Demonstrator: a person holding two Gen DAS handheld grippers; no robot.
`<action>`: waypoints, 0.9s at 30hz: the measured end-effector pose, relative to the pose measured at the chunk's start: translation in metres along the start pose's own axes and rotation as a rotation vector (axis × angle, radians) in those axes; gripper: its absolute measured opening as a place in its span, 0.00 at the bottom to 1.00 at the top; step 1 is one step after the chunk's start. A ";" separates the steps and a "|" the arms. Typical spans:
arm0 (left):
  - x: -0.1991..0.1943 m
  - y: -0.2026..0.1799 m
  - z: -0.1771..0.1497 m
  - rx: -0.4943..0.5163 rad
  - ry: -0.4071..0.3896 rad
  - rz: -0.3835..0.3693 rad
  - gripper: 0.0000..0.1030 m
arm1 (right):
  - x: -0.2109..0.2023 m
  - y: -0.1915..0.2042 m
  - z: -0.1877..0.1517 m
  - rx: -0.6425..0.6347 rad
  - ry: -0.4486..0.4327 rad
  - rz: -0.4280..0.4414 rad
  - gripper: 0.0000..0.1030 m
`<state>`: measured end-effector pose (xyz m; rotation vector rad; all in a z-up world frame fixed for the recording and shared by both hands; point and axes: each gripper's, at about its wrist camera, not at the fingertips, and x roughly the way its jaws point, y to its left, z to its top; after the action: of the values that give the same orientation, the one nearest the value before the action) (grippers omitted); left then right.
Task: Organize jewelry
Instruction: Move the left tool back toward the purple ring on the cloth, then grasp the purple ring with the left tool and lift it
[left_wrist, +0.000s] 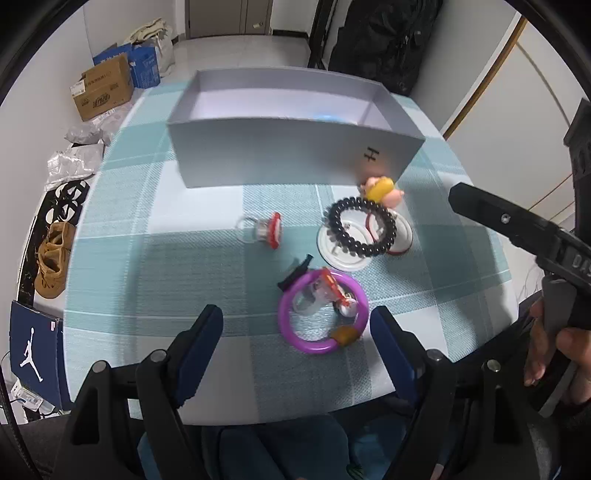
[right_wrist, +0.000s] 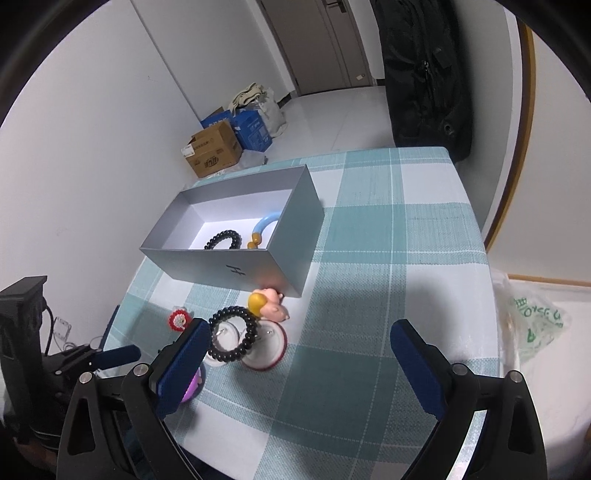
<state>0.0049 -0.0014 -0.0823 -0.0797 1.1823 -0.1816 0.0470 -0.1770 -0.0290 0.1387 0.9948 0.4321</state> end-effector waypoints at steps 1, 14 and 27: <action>0.003 -0.002 -0.001 0.005 0.008 0.013 0.76 | 0.000 0.000 0.000 0.000 0.001 0.000 0.96; 0.008 -0.020 -0.005 0.088 0.002 0.065 0.62 | -0.002 0.001 0.000 0.003 -0.002 0.007 0.96; 0.000 -0.017 0.000 0.065 0.003 -0.015 0.37 | -0.002 0.000 0.000 0.005 0.000 0.007 0.96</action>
<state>0.0032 -0.0178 -0.0796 -0.0317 1.1783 -0.2335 0.0461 -0.1774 -0.0271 0.1469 0.9958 0.4358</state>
